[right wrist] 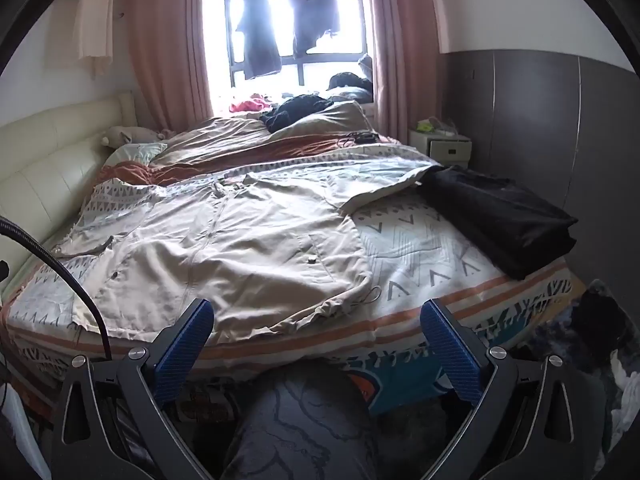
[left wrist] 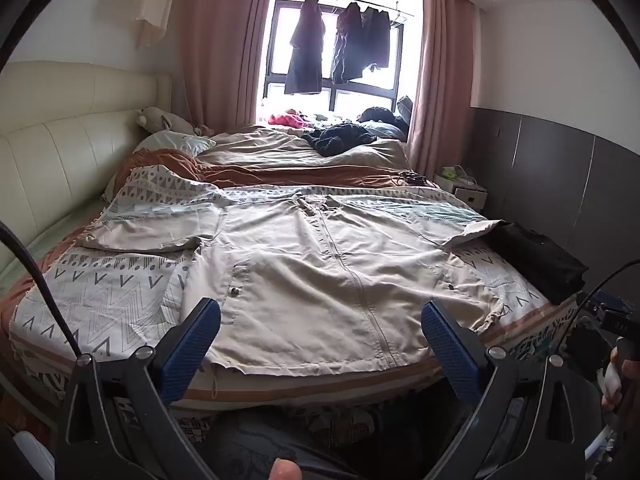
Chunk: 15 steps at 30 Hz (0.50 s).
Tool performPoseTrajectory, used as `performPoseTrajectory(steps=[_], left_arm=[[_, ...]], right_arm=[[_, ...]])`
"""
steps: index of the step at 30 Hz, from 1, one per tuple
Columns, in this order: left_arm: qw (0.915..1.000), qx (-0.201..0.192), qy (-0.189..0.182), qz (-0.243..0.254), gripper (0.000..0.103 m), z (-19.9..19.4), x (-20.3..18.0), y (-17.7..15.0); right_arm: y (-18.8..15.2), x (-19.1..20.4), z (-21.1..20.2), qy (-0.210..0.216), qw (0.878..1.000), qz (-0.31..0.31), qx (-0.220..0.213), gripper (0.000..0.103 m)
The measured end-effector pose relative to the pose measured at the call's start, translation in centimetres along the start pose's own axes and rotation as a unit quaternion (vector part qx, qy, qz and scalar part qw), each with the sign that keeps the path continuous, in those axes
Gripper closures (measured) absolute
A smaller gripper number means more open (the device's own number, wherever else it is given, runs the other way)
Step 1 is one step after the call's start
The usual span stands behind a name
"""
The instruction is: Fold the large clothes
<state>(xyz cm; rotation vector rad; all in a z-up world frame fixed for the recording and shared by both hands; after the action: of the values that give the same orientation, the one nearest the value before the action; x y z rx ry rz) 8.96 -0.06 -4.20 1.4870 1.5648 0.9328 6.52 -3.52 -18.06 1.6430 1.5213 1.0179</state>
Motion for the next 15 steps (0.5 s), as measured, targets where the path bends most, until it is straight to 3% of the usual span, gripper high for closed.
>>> performPoseTrajectory(steps=[4, 15], left_arm=[[0.9999, -0.006, 0.005, 0.011, 0.000, -0.6, -0.4, 0.5], [0.9999, -0.004, 0.008, 0.007, 0.000, -2.1, 0.1, 0.0]], right_arm=[[-0.2, 0.9, -0.5, -0.003, 1.000, -0.010, -0.024, 0.000], [1.8, 0.0, -0.7, 0.008, 1.000, -0.010, -0.010, 0.000]])
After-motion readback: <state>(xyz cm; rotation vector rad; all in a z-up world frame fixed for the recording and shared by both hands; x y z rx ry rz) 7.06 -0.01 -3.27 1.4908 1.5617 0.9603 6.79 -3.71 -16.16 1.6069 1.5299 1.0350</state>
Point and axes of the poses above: each gripper's, at about its wrist camera, not at the fingertips, and z roughly the way its jaws point, x to its left, y to its top, the point moved 10 cm from there along z, roughly the way its jaws point, and after that the axes turned 4 degrees about z, right-handed, at the moved point
